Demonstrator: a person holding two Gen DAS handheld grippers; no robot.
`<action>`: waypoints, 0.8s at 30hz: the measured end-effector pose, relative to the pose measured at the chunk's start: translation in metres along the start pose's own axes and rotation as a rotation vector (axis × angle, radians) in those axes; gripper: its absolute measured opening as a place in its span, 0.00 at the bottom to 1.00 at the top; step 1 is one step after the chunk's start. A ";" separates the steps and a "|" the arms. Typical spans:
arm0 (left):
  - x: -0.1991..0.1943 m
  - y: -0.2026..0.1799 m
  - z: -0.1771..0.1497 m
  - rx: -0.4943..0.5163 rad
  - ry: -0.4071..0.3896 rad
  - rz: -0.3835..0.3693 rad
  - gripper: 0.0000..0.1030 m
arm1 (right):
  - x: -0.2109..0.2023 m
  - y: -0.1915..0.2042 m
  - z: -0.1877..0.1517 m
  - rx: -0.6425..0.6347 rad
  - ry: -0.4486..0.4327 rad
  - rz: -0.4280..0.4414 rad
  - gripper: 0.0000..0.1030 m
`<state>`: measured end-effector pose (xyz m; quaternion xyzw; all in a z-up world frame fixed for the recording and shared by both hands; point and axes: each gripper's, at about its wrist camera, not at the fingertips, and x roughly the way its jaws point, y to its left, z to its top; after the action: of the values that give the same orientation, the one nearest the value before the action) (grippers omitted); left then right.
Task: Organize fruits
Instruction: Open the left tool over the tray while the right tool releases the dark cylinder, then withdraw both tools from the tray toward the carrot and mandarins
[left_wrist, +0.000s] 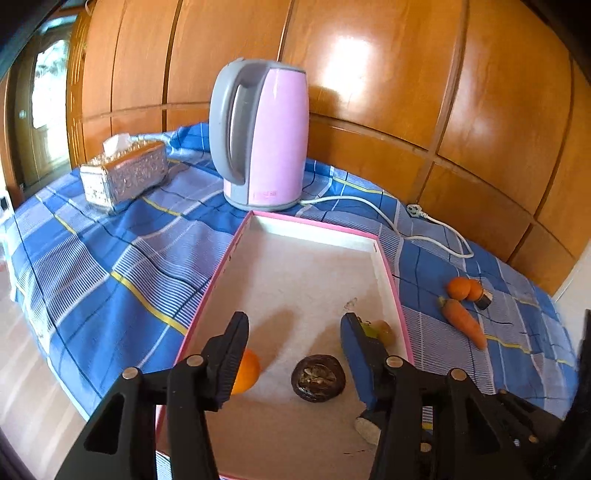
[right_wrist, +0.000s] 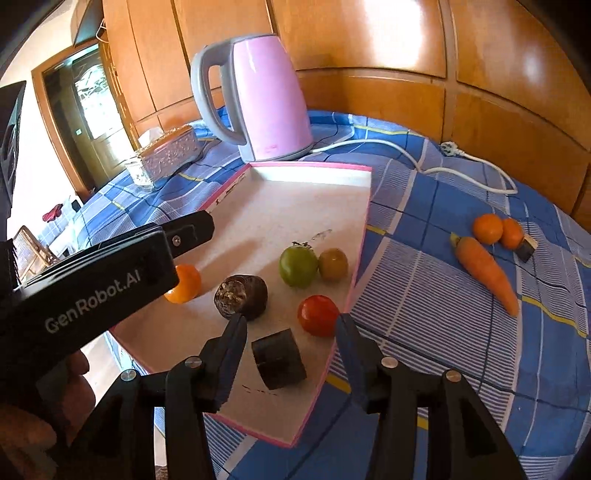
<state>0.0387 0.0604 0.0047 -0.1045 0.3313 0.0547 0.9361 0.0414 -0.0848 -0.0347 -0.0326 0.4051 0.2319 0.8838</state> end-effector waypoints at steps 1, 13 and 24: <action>-0.001 -0.001 0.000 0.005 -0.006 0.005 0.55 | -0.002 -0.001 0.000 0.005 -0.005 -0.003 0.50; -0.011 -0.014 -0.004 0.059 -0.041 0.004 0.55 | -0.021 -0.024 -0.003 0.093 -0.079 -0.066 0.50; -0.017 -0.033 -0.009 0.124 -0.057 -0.032 0.55 | -0.030 -0.053 -0.012 0.172 -0.089 -0.119 0.50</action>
<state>0.0258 0.0254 0.0136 -0.0500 0.3058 0.0223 0.9505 0.0391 -0.1463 -0.0280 0.0296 0.3813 0.1444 0.9126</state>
